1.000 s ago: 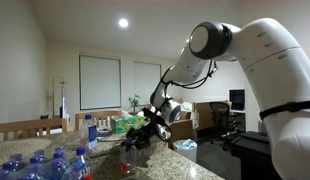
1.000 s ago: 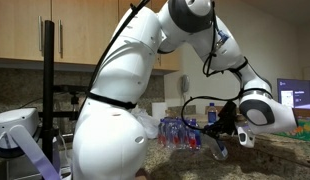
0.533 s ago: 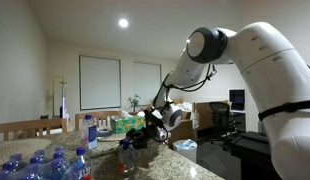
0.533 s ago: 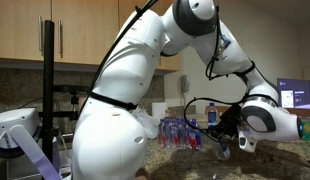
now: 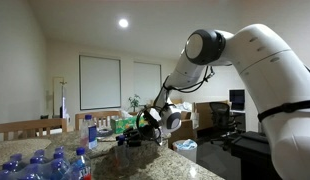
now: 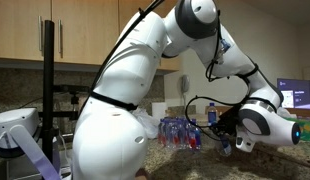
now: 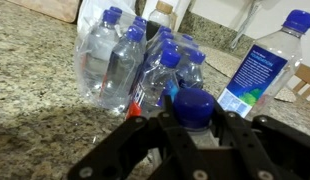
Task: Move the two bottles upright
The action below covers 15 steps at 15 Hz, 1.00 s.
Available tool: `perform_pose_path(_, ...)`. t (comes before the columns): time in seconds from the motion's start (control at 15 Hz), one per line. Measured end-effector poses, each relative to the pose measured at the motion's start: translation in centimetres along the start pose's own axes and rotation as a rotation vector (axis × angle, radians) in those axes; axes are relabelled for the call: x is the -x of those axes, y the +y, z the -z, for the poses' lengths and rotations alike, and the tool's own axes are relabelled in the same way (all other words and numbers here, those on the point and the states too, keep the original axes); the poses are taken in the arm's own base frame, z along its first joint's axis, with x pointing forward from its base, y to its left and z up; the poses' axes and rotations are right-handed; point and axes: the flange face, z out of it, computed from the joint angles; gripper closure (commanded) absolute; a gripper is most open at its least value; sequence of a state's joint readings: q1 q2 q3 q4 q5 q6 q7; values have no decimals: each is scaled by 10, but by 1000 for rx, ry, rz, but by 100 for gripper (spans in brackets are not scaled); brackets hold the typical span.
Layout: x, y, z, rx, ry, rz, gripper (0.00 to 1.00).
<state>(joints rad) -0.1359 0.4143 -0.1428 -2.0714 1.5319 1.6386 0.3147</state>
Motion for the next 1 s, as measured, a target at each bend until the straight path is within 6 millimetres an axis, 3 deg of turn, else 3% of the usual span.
perform_pose_path(0.53,0,-7,-9,-58,18,-3,90)
perform_pose_path(0.67,-1,-7,-10,-64,23,-4,74)
perform_pose_path(0.73,-1,-7,-10,-65,24,-4,40)
perform_pose_path(0.8,-1,-7,-11,-65,24,-4,39)
perform_pose_path(1.0,-1,-7,-11,-65,24,-3,20)
